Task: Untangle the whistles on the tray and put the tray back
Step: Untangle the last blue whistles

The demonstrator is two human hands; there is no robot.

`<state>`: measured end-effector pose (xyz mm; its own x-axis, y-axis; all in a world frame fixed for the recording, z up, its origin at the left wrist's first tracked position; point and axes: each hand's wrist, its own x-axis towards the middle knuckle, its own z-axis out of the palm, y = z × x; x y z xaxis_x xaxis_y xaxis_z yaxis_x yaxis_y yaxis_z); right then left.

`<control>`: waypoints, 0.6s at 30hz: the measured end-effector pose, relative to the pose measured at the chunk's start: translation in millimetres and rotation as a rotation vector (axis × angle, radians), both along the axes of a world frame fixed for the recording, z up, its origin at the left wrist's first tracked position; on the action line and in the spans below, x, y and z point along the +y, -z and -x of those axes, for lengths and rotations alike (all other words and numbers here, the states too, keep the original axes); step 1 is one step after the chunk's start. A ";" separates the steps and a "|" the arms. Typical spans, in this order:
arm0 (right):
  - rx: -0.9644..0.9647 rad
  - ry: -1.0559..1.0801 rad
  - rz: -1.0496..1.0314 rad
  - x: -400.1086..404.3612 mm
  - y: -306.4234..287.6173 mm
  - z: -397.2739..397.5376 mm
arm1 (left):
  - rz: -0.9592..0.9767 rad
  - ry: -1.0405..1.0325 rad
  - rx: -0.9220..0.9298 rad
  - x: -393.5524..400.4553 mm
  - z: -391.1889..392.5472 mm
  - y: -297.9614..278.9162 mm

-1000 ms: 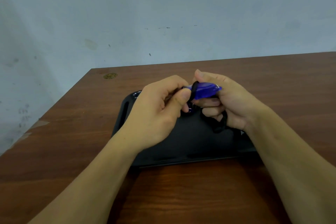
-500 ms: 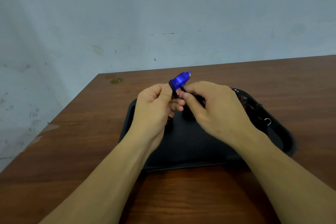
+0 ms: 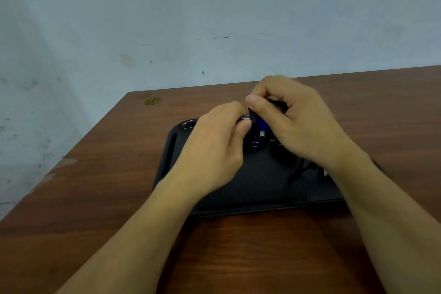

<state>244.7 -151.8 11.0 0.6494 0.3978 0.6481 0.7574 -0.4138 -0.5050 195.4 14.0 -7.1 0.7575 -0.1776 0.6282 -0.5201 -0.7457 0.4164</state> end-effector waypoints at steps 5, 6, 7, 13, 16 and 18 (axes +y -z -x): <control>0.356 -0.157 -0.108 -2.2 0.7 -1.2 | -0.113 0.031 -0.110 1.7 -2.3 2.1; 0.397 -0.157 -0.152 -0.7 0.7 0.7 | -0.090 0.025 -0.124 0.8 -2.0 2.4; 0.434 -0.159 -0.205 1.7 0.7 3.0 | -0.064 0.018 -0.141 -0.7 -1.8 2.6; 0.364 -0.123 -0.522 16.7 0.5 12.5 | 0.225 0.048 -0.182 -9.3 1.8 1.6; 0.327 -0.102 -0.567 16.7 2.7 14.7 | 0.354 0.131 -0.086 -12.2 1.5 3.0; 0.277 -0.069 -0.568 16.6 5.7 13.2 | 0.506 0.201 0.034 -14.3 1.1 5.3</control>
